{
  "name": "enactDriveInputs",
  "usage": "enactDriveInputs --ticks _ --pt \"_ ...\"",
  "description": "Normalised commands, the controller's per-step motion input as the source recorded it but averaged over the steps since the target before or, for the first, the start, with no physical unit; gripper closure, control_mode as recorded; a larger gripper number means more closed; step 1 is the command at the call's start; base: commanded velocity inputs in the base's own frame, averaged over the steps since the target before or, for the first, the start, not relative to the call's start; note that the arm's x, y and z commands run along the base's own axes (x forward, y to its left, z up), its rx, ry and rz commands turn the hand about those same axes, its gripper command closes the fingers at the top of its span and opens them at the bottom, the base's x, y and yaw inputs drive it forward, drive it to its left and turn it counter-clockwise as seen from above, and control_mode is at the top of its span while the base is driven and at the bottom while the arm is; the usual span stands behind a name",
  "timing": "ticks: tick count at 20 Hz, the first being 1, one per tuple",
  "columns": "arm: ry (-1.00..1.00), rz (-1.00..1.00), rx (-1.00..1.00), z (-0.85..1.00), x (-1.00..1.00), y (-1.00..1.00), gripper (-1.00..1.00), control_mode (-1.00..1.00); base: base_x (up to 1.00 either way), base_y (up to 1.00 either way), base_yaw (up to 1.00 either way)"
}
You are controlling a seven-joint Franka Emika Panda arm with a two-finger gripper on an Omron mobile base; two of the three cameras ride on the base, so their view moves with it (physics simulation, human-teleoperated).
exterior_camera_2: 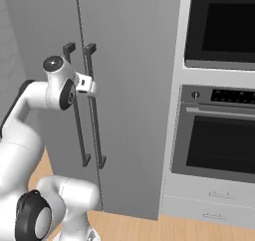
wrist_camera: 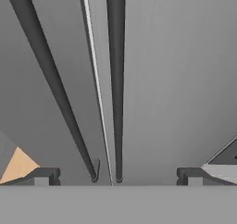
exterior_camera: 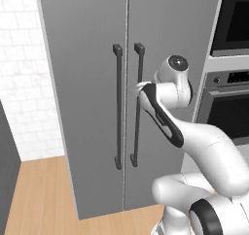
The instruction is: Grab a lemon wedge from the fridge and one ice cube from the ice bowl, and put them in the glass of lemonade.
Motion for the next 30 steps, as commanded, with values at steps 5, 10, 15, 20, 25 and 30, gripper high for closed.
enactDriveInputs --ticks 5,10,15,20,25,30 --pt "0.0 0.0 0.0 -0.18 0.73 -0.02 -1.0 -1.0 0.0 0.0 0.0" --pt "-0.02 0.0 0.0 -0.23 0.75 0.0 -1.0 -1.0 0.0 0.0 0.0" --pt "-0.15 0.0 0.0 -0.23 0.62 0.0 -1.0 -1.0 0.0 0.0 0.0" --pt "-0.06 0.0 0.0 -0.01 0.59 0.08 -1.0 -1.0 0.0 0.0 0.0" --pt "0.0 0.0 0.0 -0.01 0.58 0.05 -1.0 -1.0 0.0 0.0 0.0" --pt "0.0 0.0 0.0 -0.05 0.5 0.0 1.0 -1.0 0.0 0.0 0.0"
